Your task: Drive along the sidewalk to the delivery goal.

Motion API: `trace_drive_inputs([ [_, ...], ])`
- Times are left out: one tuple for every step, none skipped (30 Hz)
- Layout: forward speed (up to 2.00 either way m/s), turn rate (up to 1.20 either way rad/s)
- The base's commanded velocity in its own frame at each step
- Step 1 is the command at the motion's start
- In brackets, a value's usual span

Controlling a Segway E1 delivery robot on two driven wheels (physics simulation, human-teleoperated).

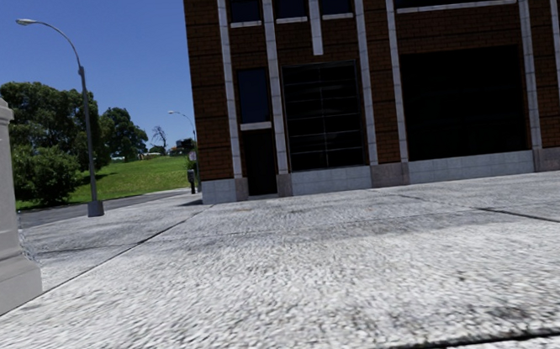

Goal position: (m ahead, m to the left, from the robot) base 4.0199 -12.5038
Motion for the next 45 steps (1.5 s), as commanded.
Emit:
trace_drive_inputs([
  [2.00,0.00],
  [2.00,0.00],
  [2.00,0.00],
  [2.00,0.00],
  [2.00,0.00],
  [2.00,0.00],
  [2.00,0.00],
  [2.00,0.00],
  [2.00,0.00],
  [2.00,0.00],
  [2.00,-0.10],
  [2.00,-0.27],
  [2.00,-0.30],
  [2.00,-0.31],
  [2.00,-0.33],
  [2.00,-0.44],
  [2.00,-0.54],
  [2.00,-0.61],
  [2.00,-0.74],
  [2.00,-0.74],
  [2.00,-0.90],
  [2.00,-0.98],
  [2.00,-1.02],
  [2.00,-1.04],
  [2.00,-1.12],
  [2.00,-1.20],
  [2.00,-1.20],
  [2.00,-1.20],
  [2.00,-1.20],
  [2.00,-1.20],
  [2.00,-1.20],
  [2.00,-1.20],
  [2.00,-1.20],
  [2.00,-1.20],
  [2.00,-1.20],
  [2.00,-1.20],
  [2.00,-1.20],
  [2.00,-1.20],
  [2.00,-1.20],
  [2.00,-1.20],
  [2.00,-1.20],
  [2.00,-1.20],
  [2.00,-1.20],
  [2.00,-1.20],
  [2.00,-1.20],
])
